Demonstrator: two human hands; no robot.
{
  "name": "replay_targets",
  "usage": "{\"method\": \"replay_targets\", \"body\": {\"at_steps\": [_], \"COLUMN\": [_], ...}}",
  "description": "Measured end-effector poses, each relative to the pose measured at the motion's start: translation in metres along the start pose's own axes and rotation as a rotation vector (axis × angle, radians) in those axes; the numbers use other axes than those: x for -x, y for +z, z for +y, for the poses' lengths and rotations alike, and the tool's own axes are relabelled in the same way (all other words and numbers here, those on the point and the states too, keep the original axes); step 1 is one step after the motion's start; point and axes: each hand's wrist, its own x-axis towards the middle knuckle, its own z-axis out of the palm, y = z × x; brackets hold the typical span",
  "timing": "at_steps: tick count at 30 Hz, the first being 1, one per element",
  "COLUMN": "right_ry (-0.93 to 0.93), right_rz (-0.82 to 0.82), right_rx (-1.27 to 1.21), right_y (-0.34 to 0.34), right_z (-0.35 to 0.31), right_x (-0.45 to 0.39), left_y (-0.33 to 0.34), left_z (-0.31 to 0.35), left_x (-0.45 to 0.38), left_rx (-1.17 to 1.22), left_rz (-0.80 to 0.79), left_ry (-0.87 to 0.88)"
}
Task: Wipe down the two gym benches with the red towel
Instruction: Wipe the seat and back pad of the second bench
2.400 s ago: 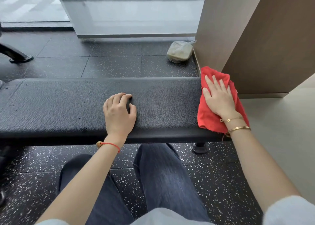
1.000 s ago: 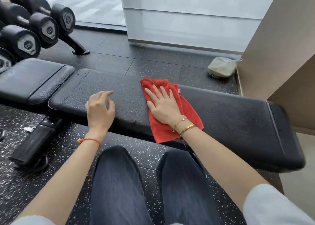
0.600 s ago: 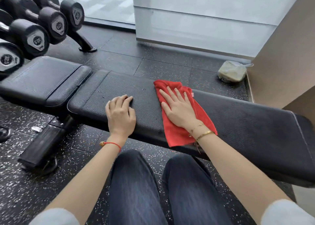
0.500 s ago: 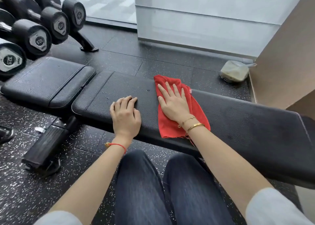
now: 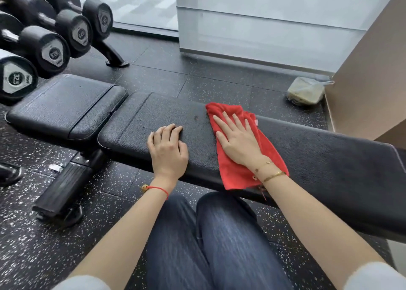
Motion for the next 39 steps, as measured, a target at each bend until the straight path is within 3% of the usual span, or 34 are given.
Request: {"method": "replay_targets", "body": {"at_steps": [7,12,16,20,24,29,34,39], "right_ry": [-0.13,-0.257,-0.157,-0.051,-0.183,-0.339,-0.178,-0.021], "right_rz": [-0.052,-0.018,-0.026,-0.027,-0.047,-0.004,-0.002,-0.015], "right_rx": [0.013,0.012,-0.009,-0.013,0.003,0.01,-0.007,0.002], "right_y": [0.011,0.008,-0.002,0.001,0.011,0.012,0.0,0.003], "right_z": [-0.054,-0.015,0.019,-0.012,-0.048,-0.026,0.021,-0.014], "right_x": [-0.034,0.012,-0.005,-0.056,-0.05,0.008,-0.001,-0.048], "left_y": [0.001,0.0,0.0,-0.002,-0.002,-0.003,-0.002,-0.003], "left_z": [0.0,0.0,0.0,0.002,0.002,0.001,0.0,0.001], "left_x": [-0.001,-0.002,-0.002,-0.001,-0.002,-0.001,0.0,0.0], "left_rx": [0.005,0.006,0.022,0.032,0.025,0.032,0.049,0.049], "left_rz": [0.027,0.041,0.055,0.071,0.064,0.061,0.062,0.059], "left_ry": [-0.009,0.001,-0.005,-0.017,-0.011,0.0,-0.005,-0.014]}}
